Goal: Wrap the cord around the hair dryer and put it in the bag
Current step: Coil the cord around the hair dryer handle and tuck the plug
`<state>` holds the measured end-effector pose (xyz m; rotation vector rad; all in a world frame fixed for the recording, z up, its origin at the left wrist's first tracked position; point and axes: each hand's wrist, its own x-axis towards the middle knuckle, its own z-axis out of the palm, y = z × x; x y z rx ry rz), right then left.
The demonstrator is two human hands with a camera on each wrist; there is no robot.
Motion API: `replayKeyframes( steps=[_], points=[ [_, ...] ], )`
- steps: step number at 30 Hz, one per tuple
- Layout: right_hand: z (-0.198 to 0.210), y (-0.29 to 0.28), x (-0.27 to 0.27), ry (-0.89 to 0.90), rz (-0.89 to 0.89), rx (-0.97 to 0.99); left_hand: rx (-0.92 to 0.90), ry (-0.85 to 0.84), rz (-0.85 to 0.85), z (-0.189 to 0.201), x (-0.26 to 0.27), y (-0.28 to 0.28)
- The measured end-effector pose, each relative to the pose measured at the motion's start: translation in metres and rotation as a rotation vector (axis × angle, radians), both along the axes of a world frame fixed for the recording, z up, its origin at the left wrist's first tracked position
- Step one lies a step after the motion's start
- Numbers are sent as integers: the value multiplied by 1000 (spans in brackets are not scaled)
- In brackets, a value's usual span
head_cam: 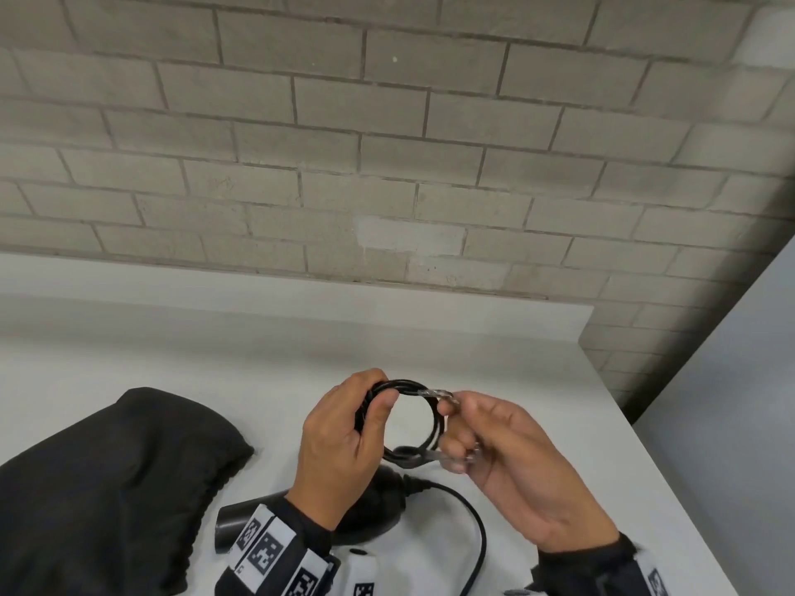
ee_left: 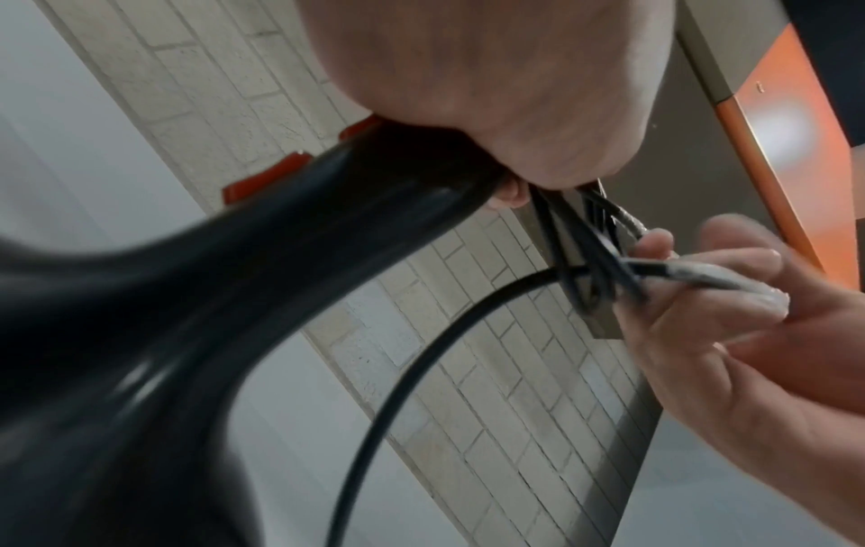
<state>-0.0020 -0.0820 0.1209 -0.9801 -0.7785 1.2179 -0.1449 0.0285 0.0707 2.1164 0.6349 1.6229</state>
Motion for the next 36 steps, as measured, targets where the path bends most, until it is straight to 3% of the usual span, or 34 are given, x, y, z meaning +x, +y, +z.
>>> replayKeyframes(
  steps=[5,12,19,24,28,30,34,36],
  points=[
    [-28,-5,-17,-455,-34,99,-52,-4,-2,1,-2,4],
    [-39,-3,-29,-628,-150,145,-67,-17,-21,2,4,4],
    [-37,-1,-22,-117,-255,158,-130,-61,40,0,3,11],
    [-33,-6,-14,366,-143,108,-123,-37,53,0,3,13],
    [-26,-18,3,580,3,-121,-126,-24,75,-2,2,20],
    [-24,-24,8,472,75,-146,-141,-34,85,-2,1,23],
    [-50,-33,12,-89,54,-20,-193,-59,111,-1,-3,29],
    [-69,-34,11,-222,31,39,-206,-59,117,-1,-5,30]
  ],
)
